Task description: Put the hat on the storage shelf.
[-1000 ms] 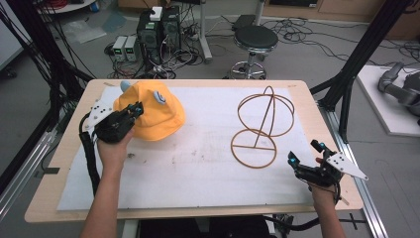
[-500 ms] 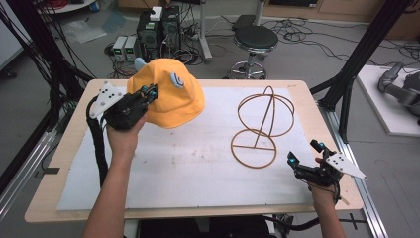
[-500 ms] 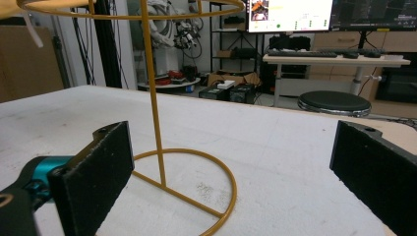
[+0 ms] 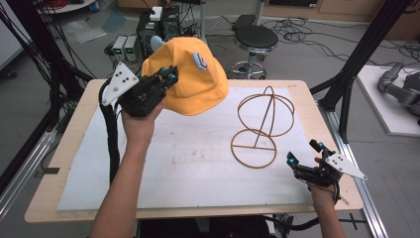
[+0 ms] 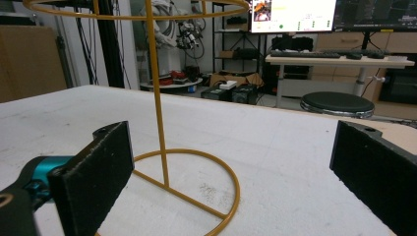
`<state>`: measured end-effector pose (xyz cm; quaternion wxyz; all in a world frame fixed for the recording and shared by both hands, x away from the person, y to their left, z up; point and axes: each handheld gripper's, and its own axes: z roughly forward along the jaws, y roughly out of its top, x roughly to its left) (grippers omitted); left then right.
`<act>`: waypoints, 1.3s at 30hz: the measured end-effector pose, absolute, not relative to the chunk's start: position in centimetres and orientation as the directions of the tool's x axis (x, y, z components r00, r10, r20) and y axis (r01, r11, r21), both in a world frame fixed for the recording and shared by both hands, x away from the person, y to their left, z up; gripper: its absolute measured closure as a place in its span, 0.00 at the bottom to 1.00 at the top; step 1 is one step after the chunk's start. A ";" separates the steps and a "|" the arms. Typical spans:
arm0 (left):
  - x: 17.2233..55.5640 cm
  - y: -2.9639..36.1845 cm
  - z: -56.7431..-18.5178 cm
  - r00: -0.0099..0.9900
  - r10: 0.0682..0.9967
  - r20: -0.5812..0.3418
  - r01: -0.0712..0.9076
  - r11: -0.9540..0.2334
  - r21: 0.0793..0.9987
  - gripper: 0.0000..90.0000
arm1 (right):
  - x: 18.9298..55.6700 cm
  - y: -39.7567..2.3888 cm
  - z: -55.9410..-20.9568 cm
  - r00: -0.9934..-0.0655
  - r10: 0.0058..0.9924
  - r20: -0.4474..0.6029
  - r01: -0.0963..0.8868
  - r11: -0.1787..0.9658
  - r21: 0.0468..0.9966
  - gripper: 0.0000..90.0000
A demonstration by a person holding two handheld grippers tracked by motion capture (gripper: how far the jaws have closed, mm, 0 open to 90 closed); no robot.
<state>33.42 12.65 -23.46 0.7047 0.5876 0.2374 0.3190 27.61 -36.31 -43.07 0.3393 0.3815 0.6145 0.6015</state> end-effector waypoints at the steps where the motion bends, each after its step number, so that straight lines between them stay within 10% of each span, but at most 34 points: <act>1: 33.4 12.3 -23.2 0.689 0.723 0.043 -0.174 0.108 0.979 0.98 | 27.6 -36.3 -43.1 -0.479 0.877 0.041 0.059 -0.014 0.998 0.03; 39: 34.0 -3.8 -26.2 0.842 0.537 0.048 -0.133 0.122 0.983 0.98 | 27.1 -37.4 -43.2 -0.473 0.880 0.051 0.056 -0.028 0.998 0.03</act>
